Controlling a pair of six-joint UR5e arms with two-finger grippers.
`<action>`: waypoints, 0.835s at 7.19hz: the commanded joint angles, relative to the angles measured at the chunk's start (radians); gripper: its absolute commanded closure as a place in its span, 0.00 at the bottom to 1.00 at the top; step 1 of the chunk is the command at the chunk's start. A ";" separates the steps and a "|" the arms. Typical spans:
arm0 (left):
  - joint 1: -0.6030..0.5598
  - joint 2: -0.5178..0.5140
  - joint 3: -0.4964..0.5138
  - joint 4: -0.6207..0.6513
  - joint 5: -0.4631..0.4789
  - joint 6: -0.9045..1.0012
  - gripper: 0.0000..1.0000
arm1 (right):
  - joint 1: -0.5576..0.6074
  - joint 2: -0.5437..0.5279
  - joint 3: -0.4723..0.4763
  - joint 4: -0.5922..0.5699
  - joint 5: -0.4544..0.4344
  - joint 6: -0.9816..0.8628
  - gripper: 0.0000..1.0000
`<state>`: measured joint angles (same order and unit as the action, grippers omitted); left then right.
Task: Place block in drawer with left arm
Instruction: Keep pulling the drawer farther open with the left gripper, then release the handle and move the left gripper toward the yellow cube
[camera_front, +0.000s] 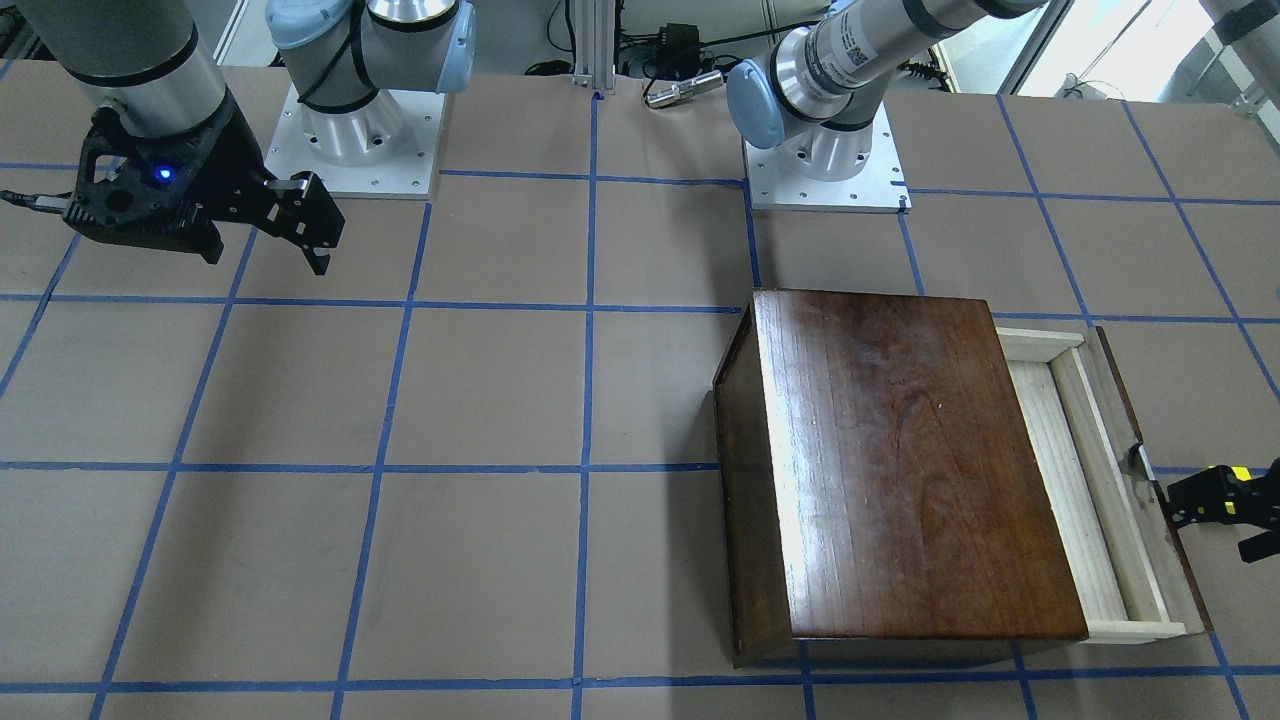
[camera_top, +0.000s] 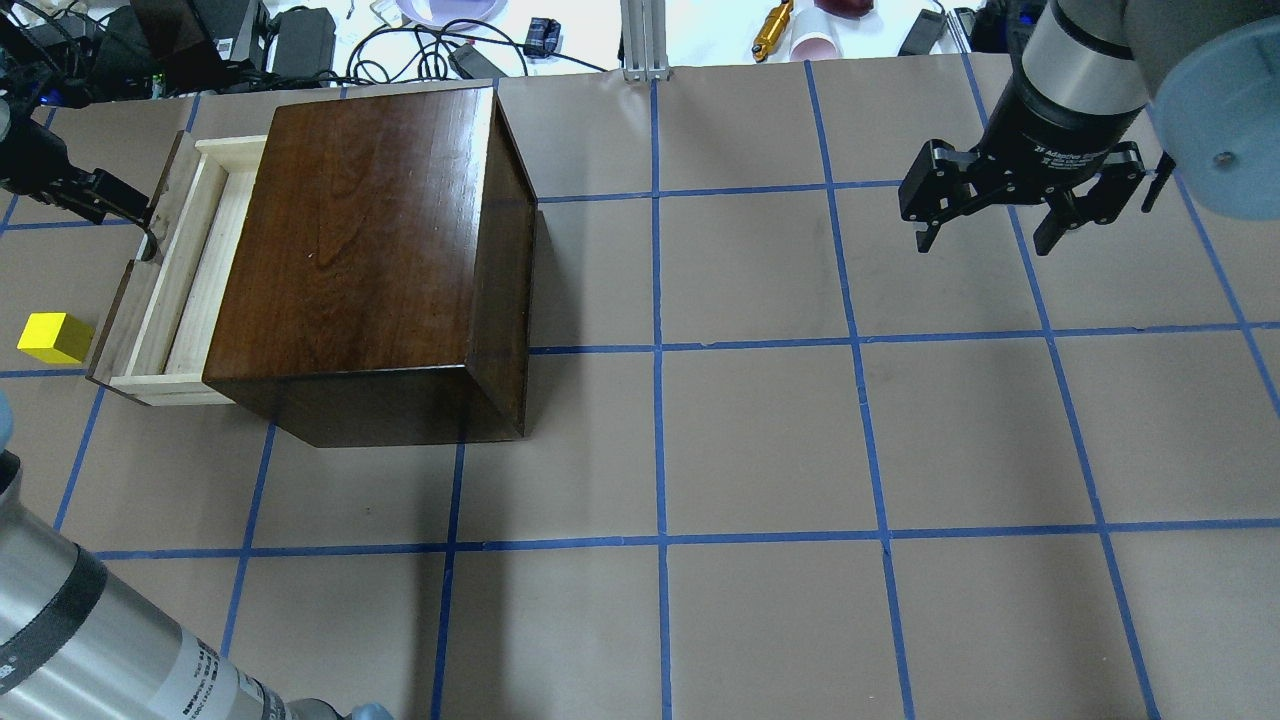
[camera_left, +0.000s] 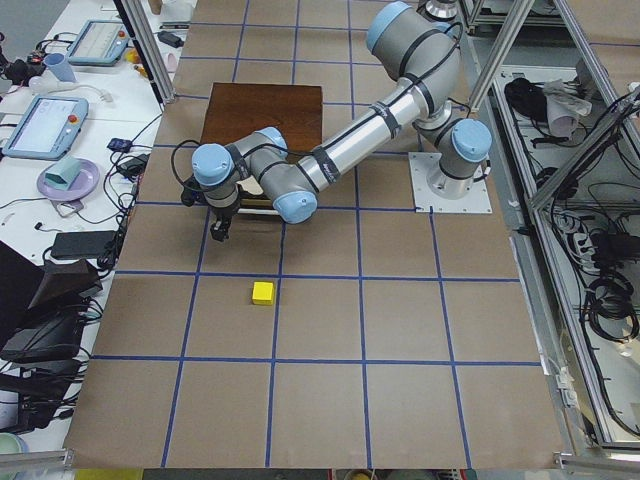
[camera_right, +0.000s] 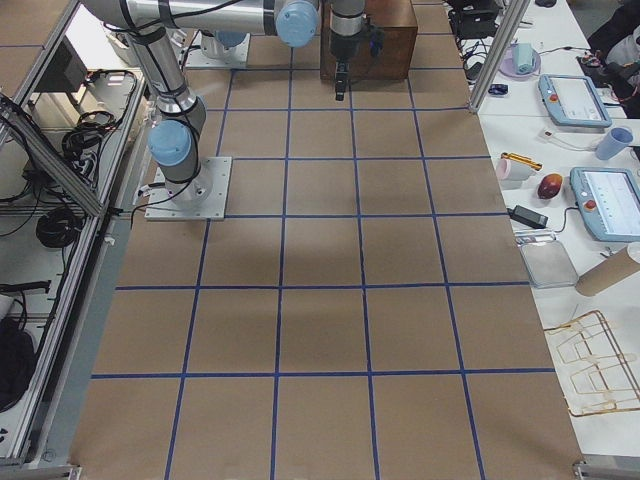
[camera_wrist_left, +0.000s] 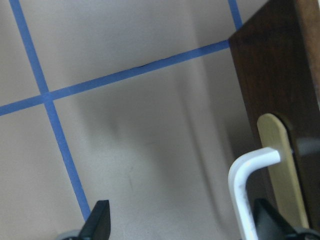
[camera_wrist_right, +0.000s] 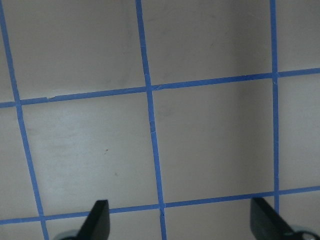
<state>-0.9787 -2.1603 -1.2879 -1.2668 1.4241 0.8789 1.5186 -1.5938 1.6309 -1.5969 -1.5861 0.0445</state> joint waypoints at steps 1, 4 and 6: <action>0.000 -0.004 0.005 -0.002 0.001 0.005 0.00 | 0.000 0.000 0.000 0.000 0.000 0.000 0.00; 0.000 0.025 0.001 -0.044 0.003 -0.011 0.00 | 0.000 0.000 0.000 0.000 0.000 0.000 0.00; 0.000 0.051 0.004 -0.080 0.003 -0.046 0.00 | 0.000 0.000 0.000 0.000 0.000 0.000 0.00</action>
<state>-0.9787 -2.1253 -1.2851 -1.3313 1.4246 0.8533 1.5186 -1.5938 1.6306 -1.5969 -1.5861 0.0445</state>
